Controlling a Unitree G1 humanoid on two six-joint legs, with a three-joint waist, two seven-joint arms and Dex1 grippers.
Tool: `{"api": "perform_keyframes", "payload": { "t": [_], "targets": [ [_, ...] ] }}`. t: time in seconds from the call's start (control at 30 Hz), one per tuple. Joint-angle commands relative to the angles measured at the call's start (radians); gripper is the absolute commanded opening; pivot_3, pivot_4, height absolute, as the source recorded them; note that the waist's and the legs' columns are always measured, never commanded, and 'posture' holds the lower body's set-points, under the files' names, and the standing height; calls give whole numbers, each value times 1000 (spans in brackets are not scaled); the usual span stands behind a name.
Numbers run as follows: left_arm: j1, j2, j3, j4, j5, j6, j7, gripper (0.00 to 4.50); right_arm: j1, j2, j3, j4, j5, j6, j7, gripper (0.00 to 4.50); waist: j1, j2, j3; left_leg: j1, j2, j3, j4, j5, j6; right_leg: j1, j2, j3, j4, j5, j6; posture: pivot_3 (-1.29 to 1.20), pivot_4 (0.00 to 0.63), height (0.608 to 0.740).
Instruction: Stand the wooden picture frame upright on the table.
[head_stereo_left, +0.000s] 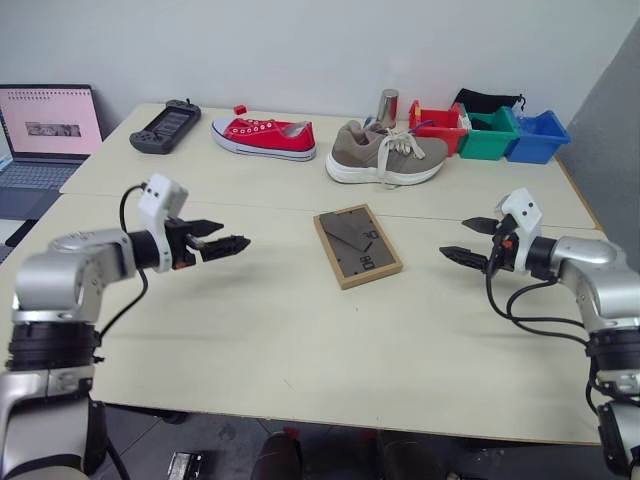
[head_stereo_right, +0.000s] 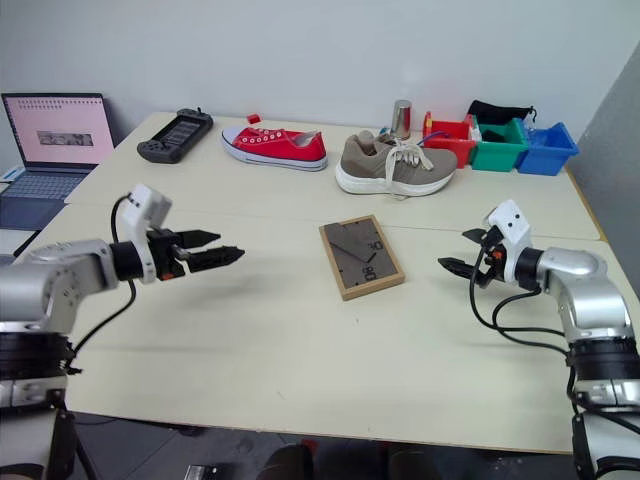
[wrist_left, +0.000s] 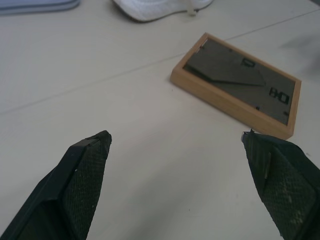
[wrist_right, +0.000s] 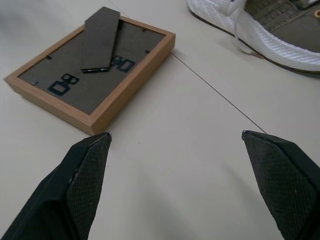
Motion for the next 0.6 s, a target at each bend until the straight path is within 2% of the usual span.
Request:
{"api": "perform_keyframes", "payload": {
  "t": [0.03,0.23,0.6],
  "targets": [
    [-25,6,7,43,38,-84,10,4500,-83,-5,3,78,-10,-40,31,4430,-2,0,0,0,0,0,0,0,0,0,0,0,0,0,0,0,150,740],
    [-2,-26,-5,24,57,-90,50,4500,-106,20,28,142,-40,-96,32,4430,1,0,0,-2,0,0,0,0,0,-1,0,0,0,0,0,0,150,740],
    [21,-37,-15,-3,58,-95,50,4500,-110,36,41,139,-51,-109,35,4430,1,0,0,-2,0,0,1,0,0,-2,0,0,1,0,0,0,150,740]
  ]
}}
